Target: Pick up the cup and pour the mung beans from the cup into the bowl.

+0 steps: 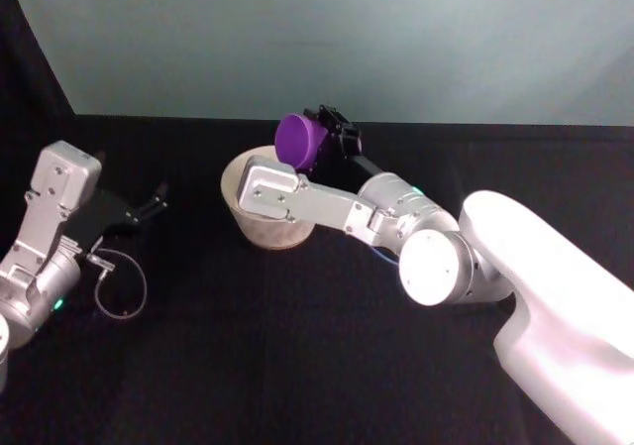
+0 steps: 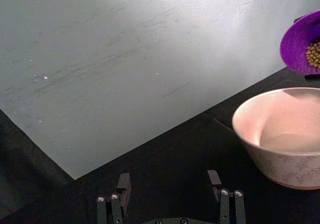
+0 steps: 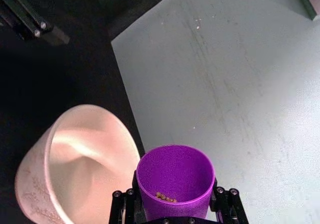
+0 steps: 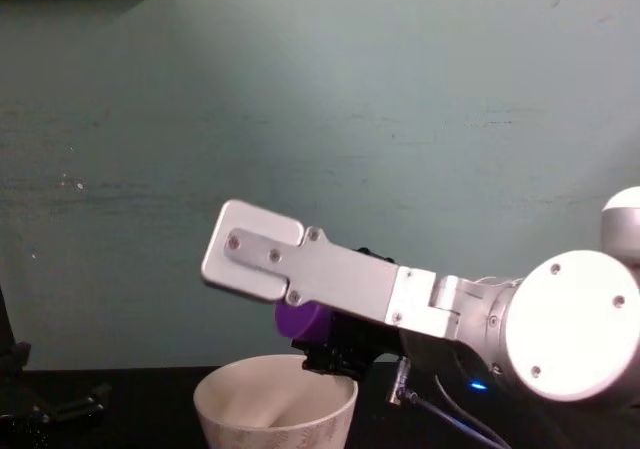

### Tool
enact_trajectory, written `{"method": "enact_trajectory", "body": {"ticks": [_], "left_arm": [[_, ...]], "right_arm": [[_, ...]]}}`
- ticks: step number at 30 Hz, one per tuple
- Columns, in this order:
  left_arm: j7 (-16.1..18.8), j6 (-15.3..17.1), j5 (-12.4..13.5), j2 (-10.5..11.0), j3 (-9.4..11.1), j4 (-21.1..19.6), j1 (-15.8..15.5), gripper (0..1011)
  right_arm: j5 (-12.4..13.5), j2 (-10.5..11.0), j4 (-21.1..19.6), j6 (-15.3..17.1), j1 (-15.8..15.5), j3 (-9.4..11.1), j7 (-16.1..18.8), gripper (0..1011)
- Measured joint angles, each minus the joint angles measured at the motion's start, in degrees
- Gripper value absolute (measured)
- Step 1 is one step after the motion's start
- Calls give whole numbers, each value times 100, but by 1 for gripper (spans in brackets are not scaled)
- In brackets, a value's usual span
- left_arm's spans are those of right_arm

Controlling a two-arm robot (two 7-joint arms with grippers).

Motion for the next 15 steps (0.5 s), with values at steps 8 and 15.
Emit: {"method": "enact_trajectory", "body": {"ticks": [8, 15], "left_arm": [[0, 0, 0, 0, 0, 0, 0, 1000], [0, 0, 0, 0, 0, 0, 0, 1000]], "right_arm": [[-424, -37, 113, -1, 116, -113, 5, 734], [-829, -51, 142, 85, 151, -229, 5, 734]]}}
